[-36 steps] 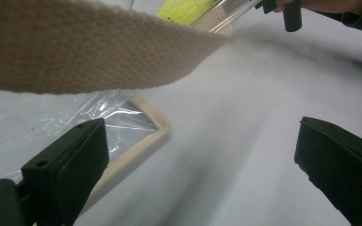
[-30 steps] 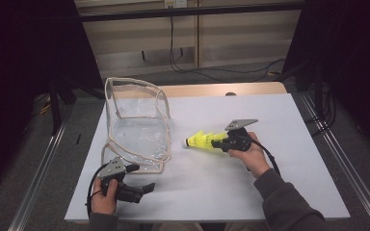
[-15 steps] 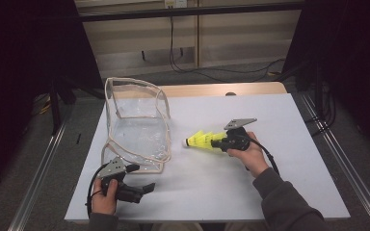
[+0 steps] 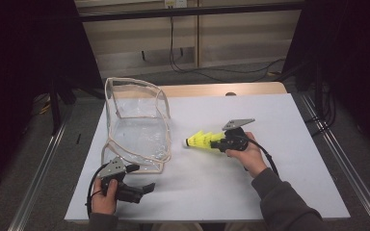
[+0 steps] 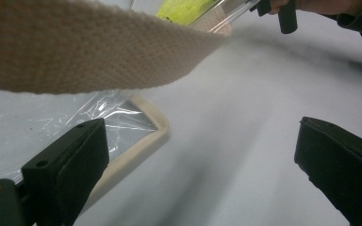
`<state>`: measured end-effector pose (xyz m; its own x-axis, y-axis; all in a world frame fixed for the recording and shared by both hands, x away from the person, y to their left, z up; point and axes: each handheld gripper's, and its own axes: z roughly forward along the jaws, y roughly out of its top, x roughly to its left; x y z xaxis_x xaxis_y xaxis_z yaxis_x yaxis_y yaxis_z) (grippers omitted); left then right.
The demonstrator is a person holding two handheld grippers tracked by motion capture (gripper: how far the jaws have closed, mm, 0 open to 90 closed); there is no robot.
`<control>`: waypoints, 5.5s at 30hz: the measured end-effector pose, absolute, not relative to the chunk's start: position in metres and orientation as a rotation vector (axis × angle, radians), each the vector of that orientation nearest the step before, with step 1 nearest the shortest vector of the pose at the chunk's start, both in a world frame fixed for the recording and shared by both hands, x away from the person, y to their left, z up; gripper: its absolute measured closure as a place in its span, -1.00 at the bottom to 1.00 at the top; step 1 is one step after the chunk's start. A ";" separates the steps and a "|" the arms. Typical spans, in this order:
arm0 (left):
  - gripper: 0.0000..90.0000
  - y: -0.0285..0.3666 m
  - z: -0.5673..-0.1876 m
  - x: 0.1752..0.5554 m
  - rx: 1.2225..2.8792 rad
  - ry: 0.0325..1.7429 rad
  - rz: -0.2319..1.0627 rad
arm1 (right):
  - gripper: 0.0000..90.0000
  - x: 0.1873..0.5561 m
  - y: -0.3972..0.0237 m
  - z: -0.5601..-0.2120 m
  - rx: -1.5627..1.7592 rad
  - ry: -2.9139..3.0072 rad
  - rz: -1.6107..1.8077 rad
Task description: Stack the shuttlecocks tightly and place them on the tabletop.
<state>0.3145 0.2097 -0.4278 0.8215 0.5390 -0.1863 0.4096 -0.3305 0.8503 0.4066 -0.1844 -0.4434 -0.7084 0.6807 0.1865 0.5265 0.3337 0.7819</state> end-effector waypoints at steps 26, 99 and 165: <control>-0.92 0.209 -0.427 0.314 1.970 0.707 0.157 | 0.58 0.396 -0.196 -0.444 1.141 2.422 1.279; -0.92 0.208 -0.427 0.314 1.964 0.706 0.156 | 0.42 0.387 -0.189 -0.443 1.097 2.423 1.366; -0.92 0.210 -0.427 0.314 1.962 0.703 0.155 | 0.48 0.405 -0.154 -0.453 1.182 2.329 1.298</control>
